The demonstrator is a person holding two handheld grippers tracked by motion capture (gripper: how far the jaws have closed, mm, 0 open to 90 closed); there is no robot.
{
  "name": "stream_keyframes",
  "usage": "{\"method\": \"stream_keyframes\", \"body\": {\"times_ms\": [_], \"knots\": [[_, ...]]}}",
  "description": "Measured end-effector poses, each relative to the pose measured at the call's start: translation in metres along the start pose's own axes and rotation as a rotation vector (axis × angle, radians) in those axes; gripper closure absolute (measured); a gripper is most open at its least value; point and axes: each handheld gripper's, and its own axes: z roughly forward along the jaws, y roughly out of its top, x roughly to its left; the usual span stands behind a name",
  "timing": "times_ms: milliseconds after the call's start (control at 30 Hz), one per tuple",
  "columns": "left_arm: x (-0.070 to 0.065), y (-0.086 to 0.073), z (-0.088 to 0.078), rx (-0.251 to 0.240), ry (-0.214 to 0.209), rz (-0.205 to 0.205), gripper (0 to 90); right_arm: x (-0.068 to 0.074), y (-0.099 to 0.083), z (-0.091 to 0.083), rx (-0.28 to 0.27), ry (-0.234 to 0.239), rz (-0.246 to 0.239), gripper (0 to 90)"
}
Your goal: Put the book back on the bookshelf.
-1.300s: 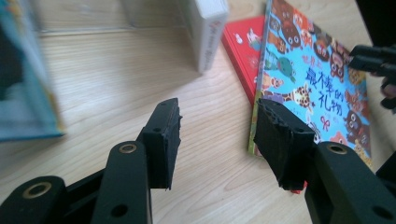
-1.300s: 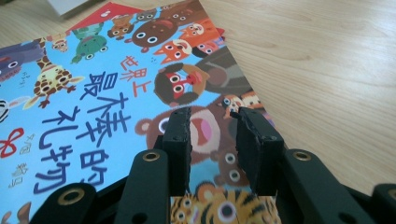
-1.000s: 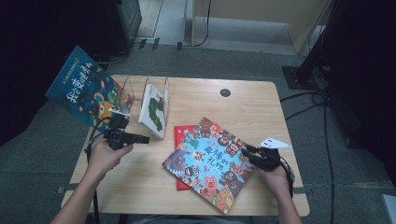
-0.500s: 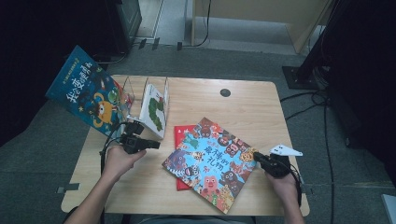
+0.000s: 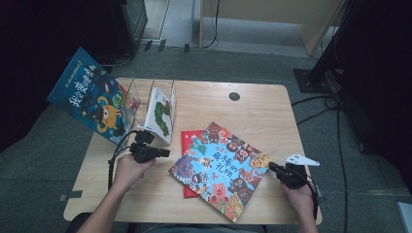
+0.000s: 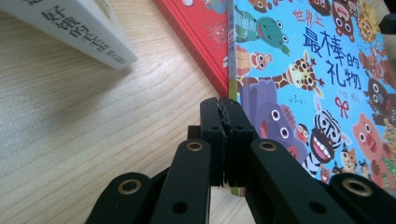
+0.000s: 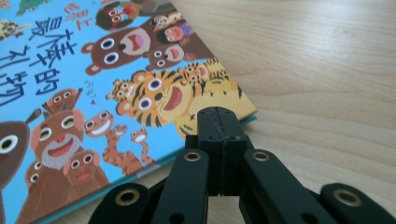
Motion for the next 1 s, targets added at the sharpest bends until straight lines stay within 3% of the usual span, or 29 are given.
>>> {"method": "stream_keyframes", "body": {"times_ms": [333,400,600,1000], "knots": [[-0.004,-0.007,0.005,0.005,-0.013,-0.011,89.6,0.0,0.005,0.008,-0.014,-0.006,0.012,90.0],[-0.004,-0.009,0.005,0.008,-0.031,-0.019,89.7,0.0,0.007,0.011,-0.017,-0.006,0.013,90.0],[-0.008,-0.016,0.007,0.016,-0.003,-0.013,89.7,0.0,0.016,0.022,-0.024,-0.002,0.016,90.0],[-0.015,-0.029,0.004,0.008,0.004,-0.03,89.9,0.005,0.033,0.044,-0.03,-0.005,0.017,90.0]]}}
